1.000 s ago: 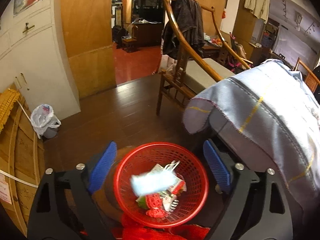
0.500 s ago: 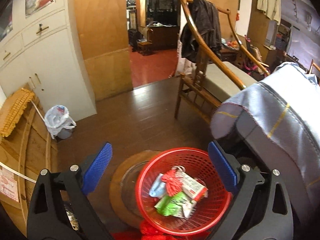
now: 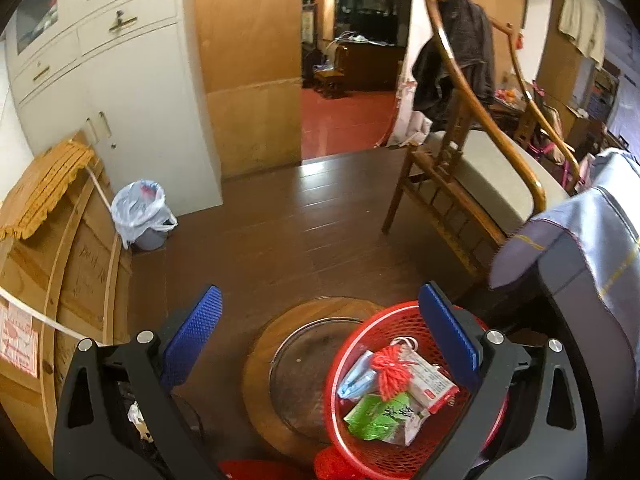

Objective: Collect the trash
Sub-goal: 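Drop the face mask and plastic cup into the red wastebasket with both grippers, then move both tools back over the table toward the colorful box and tissue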

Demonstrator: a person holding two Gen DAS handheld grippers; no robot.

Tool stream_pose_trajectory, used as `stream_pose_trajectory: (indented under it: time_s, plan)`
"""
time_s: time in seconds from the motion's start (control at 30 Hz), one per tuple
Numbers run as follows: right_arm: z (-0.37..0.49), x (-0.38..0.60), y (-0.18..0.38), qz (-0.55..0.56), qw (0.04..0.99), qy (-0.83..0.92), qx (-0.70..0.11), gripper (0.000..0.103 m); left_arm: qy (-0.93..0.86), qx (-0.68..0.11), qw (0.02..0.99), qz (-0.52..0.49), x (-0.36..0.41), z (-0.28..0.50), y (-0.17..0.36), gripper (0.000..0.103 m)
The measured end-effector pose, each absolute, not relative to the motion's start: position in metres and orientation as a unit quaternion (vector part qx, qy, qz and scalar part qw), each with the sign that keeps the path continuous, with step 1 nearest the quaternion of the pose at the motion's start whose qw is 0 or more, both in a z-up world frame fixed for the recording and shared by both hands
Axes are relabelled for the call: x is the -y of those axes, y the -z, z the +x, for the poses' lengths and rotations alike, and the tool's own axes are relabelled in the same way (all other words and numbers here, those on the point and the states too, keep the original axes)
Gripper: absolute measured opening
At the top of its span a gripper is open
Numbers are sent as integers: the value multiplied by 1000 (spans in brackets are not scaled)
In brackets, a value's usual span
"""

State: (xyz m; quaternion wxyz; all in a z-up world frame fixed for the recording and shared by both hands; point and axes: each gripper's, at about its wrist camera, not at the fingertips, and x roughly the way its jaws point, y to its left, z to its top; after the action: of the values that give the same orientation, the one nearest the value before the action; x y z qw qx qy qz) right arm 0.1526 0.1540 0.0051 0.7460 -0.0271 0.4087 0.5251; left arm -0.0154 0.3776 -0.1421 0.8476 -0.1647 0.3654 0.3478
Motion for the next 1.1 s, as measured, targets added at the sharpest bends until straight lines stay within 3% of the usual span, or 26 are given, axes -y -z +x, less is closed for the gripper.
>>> stream_pose_trajectory:
  time_s: [0.07,0.1,0.13,0.17,0.63,1.1]
  plan:
    - [153,-168,-3,-31,741,-528,-414,48,-353,-365,845,-167,-382,-18,144,95]
    - [153,-175,0,-32,737,-529,-420,51,-356,-365,844,-168,-384,-19,144,95]
    - [154,-178,1,-29,736,-529,-423,63,-358,-365,843,-169,-385,-20,144,95]
    - [155,-180,2,-24,736,-528,-424,64,-359,-364,843,-169,-386,-21,144,95]
    - [156,-132,-5,0,763,-503,-406,64,-339,-347,861,-151,-365,-19,122,95]
    - [130,-25,-36,49,813,-466,-346,69,-290,-288,909,-86,-285,-19,61,96]
